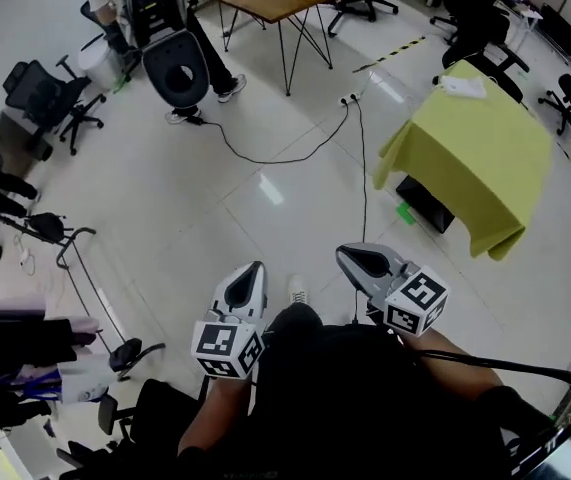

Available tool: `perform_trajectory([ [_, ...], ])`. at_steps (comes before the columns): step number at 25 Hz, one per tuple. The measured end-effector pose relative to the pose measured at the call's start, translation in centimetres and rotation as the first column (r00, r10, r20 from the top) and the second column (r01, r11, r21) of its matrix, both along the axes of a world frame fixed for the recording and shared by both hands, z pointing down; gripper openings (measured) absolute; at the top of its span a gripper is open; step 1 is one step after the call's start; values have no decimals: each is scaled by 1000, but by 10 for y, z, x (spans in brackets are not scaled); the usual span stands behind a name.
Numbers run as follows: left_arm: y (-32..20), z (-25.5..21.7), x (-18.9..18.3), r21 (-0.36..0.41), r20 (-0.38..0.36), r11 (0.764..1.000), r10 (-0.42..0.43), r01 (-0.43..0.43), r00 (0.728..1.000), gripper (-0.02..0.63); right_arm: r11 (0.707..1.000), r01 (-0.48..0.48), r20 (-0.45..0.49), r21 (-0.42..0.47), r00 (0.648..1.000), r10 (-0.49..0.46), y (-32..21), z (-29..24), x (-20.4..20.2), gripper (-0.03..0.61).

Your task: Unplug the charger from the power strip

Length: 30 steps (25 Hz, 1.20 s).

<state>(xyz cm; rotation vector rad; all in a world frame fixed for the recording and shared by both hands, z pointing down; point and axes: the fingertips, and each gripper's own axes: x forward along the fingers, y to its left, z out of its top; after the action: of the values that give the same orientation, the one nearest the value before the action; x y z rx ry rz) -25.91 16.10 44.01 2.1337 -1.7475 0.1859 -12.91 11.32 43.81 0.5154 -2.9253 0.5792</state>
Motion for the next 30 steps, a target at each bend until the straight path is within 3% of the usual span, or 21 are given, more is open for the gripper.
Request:
perform_trajectory([
  [6, -72, -7, 14, 15, 1, 986, 165, -165, 986, 6, 986, -165, -11, -5, 986, 165, -54, -7, 23, 2],
  [10, -111, -20, 0, 36, 16, 971, 236, -236, 972, 6, 970, -241, -19, -16, 970, 241, -87, -11, 18, 2],
  [21, -172, -14, -58, 28, 13, 960, 280, -280, 960, 6, 935, -355, -27, -11, 935, 354, -130, -14, -12, 2],
  [30, -200, -7, -34, 32, -9, 932, 362, -362, 932, 6, 891, -454, -37, 21, 890, 454, -140, -21, 16, 2],
])
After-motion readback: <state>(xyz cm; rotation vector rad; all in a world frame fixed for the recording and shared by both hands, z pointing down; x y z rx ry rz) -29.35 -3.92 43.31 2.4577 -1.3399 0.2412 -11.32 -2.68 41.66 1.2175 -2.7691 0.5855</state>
